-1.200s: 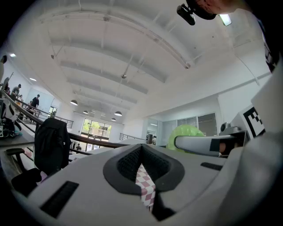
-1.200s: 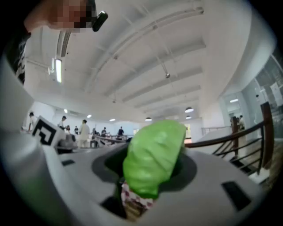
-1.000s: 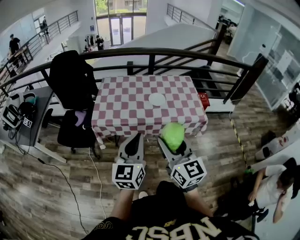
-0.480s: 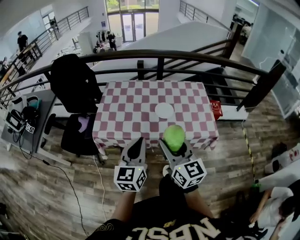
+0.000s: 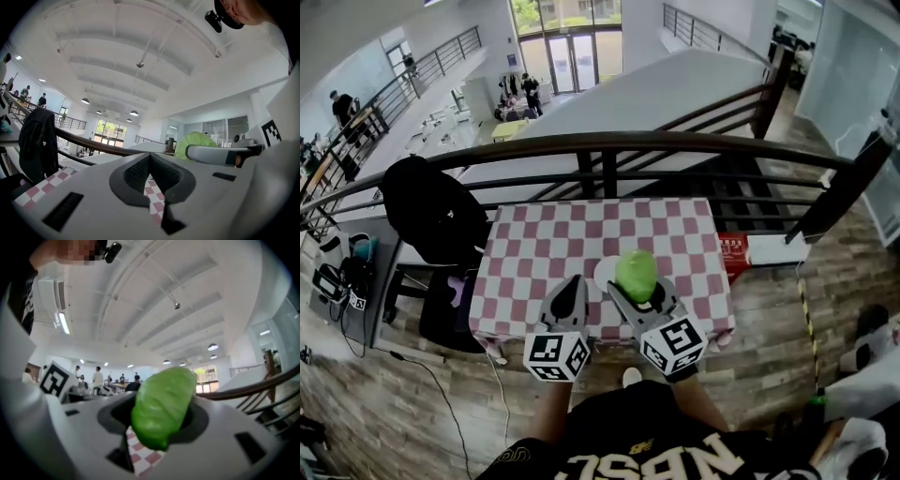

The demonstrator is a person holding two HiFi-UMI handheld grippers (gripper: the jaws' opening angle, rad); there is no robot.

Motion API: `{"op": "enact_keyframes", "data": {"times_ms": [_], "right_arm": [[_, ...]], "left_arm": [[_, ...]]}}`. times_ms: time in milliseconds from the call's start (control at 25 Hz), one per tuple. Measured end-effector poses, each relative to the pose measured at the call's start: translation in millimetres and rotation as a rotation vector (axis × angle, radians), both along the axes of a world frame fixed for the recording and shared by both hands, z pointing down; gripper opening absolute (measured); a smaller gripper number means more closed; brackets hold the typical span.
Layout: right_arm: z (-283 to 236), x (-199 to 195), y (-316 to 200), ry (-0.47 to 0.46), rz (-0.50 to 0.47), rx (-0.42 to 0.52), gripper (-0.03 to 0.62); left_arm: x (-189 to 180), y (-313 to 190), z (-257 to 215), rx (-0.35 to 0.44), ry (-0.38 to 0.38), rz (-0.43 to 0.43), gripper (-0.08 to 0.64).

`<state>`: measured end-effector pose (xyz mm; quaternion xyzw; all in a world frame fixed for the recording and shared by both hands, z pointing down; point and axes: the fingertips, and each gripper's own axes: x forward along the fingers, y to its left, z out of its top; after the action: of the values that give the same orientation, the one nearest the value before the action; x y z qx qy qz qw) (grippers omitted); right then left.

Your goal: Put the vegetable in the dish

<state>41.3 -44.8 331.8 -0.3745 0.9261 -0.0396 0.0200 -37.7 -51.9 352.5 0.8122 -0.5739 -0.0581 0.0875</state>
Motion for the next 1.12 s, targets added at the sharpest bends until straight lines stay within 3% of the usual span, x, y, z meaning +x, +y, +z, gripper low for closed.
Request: {"op": "enact_keyframes", "data": {"times_ms": [240, 480, 1120], "right_arm": [[20.1, 28.9, -58.5, -0.018, 0.000, -0.060, 0.204], [51.4, 31.7, -84.9, -0.037, -0.020, -0.150, 0.204], [177.3, 24.0, -134.6, 0.019, 0.050, -0.471, 0.204]], "left_arm": [[13.3, -48.5, 22.0, -0.046, 0.007, -0.043, 0.017], [13.5, -69.5, 52.4, -0.130, 0.000, -0.062, 0.017], [-17.5, -124.6, 136.8, -0.299, 0.009, -0.007, 0.017]]}}
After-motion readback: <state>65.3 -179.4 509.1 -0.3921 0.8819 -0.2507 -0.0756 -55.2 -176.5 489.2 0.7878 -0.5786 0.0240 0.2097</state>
